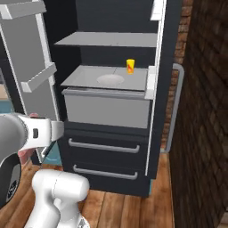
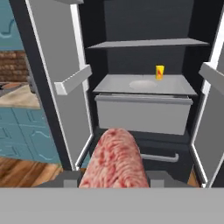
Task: Retrieve the steak from the fridge and place it on the saucepan with marinade on the stove.
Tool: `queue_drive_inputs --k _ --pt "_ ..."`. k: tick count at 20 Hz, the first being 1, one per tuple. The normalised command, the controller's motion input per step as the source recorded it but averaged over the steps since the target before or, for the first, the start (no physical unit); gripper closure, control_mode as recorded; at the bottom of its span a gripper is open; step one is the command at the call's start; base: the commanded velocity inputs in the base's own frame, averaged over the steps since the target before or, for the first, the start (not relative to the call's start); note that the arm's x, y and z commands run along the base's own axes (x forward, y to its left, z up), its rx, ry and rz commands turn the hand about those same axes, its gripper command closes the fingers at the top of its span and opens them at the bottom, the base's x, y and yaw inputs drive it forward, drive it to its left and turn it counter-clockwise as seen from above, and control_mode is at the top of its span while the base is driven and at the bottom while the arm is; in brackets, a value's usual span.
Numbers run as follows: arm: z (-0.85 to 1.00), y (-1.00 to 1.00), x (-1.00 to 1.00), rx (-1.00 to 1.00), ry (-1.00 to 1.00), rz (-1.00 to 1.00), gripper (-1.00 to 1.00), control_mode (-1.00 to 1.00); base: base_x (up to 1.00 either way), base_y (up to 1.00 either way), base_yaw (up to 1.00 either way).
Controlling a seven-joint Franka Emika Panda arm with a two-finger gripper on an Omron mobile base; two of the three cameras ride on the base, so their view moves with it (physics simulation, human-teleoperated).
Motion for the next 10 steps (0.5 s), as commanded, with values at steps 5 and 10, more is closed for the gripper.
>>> queue_drive_inputs --k 5,10 --pt "0.0 0.0 0.0 0.0 0.0 0.0 1.0 1.0 -0.8 0.15 0.02" --pt "0.0 0.0 0.0 0.0 0.0 0.0 1.0 1.0 -0.66 0.51 0.01"
